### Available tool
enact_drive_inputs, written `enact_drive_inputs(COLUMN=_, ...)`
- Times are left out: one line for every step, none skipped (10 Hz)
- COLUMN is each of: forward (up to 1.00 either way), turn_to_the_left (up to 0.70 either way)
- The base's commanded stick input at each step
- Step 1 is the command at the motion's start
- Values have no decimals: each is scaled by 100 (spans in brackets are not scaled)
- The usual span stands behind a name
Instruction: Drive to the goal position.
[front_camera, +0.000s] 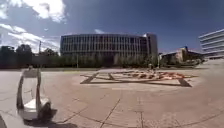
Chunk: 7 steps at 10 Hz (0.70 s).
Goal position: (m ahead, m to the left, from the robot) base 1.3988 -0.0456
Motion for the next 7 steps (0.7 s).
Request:
enact_drive_inputs(forward=70, turn_to_the_left=-1)
enact_drive_inputs(forward=70, turn_to_the_left=-1)
enact_drive_inputs(forward=70, turn_to_the_left=-1)
enact_drive_inputs(forward=70, turn_to_the_left=-1)
enact_drive_inputs(forward=70, turn_to_the_left=-1)
enact_drive_inputs(forward=70, turn_to_the_left=-1)
enact_drive_inputs(forward=70, turn_to_the_left=-1)
